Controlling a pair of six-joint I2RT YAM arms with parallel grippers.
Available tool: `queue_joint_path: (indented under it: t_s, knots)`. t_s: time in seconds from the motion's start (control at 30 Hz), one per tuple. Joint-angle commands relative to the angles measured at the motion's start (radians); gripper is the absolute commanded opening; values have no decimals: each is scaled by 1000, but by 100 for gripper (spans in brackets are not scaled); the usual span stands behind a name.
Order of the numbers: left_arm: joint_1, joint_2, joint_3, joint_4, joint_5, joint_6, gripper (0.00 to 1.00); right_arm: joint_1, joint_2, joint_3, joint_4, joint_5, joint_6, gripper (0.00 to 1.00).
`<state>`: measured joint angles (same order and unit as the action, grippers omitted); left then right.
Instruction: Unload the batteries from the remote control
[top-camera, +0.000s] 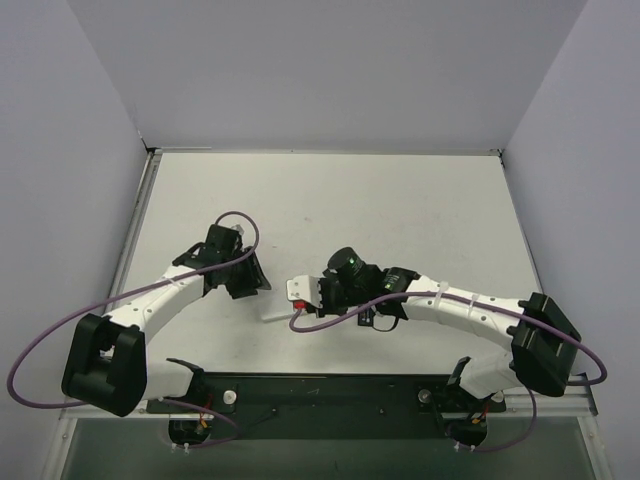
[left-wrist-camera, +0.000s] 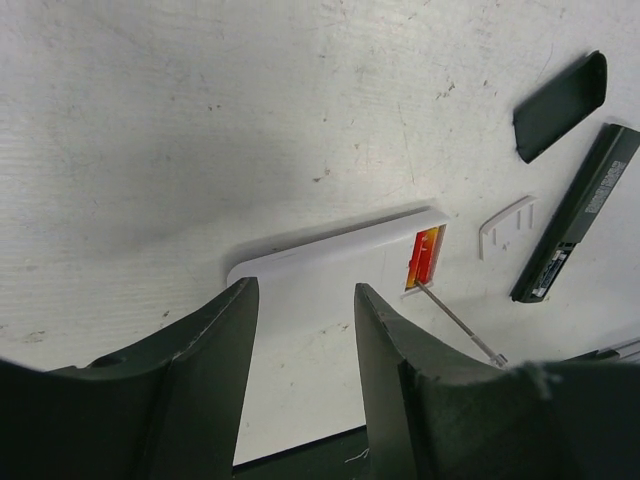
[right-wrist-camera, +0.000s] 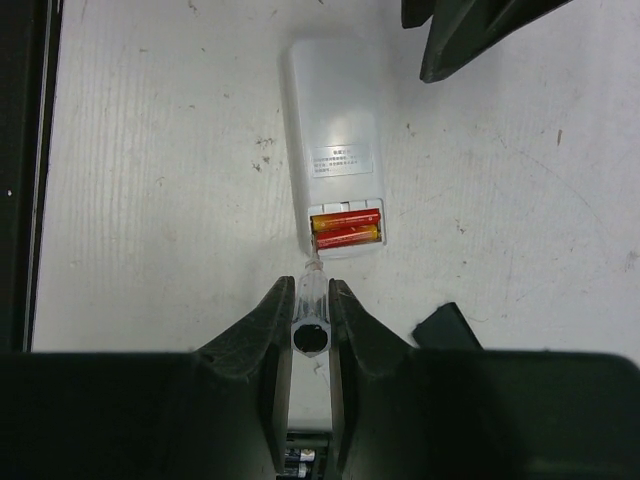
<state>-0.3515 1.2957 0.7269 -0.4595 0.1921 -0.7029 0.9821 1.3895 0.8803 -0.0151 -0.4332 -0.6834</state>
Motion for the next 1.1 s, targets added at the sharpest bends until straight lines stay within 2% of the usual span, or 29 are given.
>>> queue_joint_path:
  t_s: [0.0,0.2,0.47,0.63,1.07]
  knots:
    - [9,-33,68,-31,-23,25,53,38,-17,-18,-19,16,61,0]
    - [9,-58,46,-16,21,23,46,70,-14,2,-17,50,125,0]
    - [9,-76,12,32,105,-4,45,93,43,85,-57,85,249,0]
    - [9,-76,-20,42,125,-17,40,122,68,109,-59,114,323,0]
    - [5,-104,-104,65,116,-37,22,145,102,158,-63,220,329,0]
